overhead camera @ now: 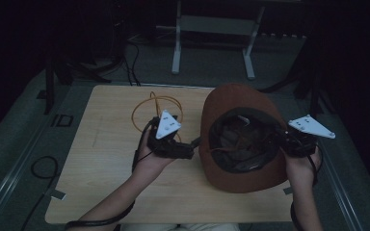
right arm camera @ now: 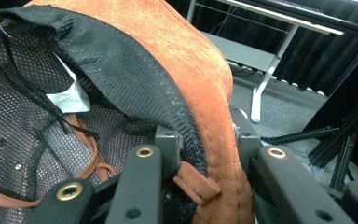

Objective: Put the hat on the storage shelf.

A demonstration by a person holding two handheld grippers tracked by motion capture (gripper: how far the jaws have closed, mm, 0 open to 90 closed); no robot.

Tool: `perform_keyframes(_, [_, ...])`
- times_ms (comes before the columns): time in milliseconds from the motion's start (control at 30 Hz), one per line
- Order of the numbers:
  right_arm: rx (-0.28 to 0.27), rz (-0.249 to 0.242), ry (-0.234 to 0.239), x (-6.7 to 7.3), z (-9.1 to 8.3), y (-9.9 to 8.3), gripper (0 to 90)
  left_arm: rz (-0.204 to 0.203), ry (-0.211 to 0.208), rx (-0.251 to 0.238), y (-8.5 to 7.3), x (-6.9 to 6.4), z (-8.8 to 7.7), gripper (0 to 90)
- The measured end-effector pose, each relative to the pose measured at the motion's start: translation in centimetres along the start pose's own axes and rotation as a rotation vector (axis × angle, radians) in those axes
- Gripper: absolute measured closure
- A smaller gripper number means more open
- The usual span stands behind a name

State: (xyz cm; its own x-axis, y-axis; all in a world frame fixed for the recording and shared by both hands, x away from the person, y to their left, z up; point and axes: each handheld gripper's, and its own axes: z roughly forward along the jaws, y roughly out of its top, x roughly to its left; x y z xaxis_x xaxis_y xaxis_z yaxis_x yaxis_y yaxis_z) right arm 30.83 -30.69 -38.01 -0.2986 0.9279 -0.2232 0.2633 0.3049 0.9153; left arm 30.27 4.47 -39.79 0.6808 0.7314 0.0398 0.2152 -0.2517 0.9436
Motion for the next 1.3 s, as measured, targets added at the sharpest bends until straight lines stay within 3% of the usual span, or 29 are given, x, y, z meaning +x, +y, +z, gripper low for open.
perform_keyframes(133, [-0.01,-0.004,-0.007,0.0,-0.4,0.1,71.3,-0.01,-0.024,0.025,0.4,-0.7,2.7,6.7])
perform_keyframes(233, [-0.012,-0.008,-0.01,-0.1,-0.6,0.2,71.4,-0.001,-0.012,0.043,0.6,-1.1,4.4,6.7])
perform_keyframes(333, [-0.018,-0.009,-0.015,-0.1,-0.8,0.3,71.3,-0.045,-0.014,0.066,0.7,-1.3,6.2,6.7])
perform_keyframes(533, [-0.027,-0.012,-0.018,-0.1,-1.0,0.3,71.4,-0.073,0.0,0.127,0.3,-1.3,8.6,11.3])
perform_keyframes(667, [-0.03,-0.015,-0.001,0.2,-1.1,0.3,71.4,-0.13,-0.057,0.157,-0.3,-0.9,9.7,16.3])
perform_keyframes(733, [-0.031,-0.025,-0.001,0.5,-1.1,0.3,71.4,-0.122,-0.049,0.169,-0.6,-0.8,9.9,27.6])
perform_keyframes(867, [-0.03,-0.029,0.012,1.2,-1.1,0.0,71.3,-0.108,-0.035,0.188,-0.6,-0.9,9.9,58.3])
perform_keyframes(900, [-0.03,-0.024,0.021,1.4,-1.1,-0.1,71.2,-0.106,-0.026,0.187,-0.7,-0.9,10.0,71.2])
perform_keyframes(967, [-0.032,-0.018,0.022,1.8,-1.2,-0.4,71.2,-0.108,-0.012,0.188,-0.7,-0.8,10.1,80.8])
perform_keyframes(1033, [-0.03,-0.008,0.025,2.1,-1.2,-0.7,70.7,-0.124,0.003,0.18,-0.9,-0.5,10.2,84.1])
perform_keyframes(1167, [-0.026,0.008,0.025,2.6,-1.1,-1.4,69.2,-0.09,0.037,0.163,-0.7,-0.4,10.1,85.7])
perform_keyframes(1300, [-0.047,0.019,0.038,2.7,-1.7,-1.6,62.2,-0.061,0.072,0.108,0.0,-0.5,9.6,86.1])
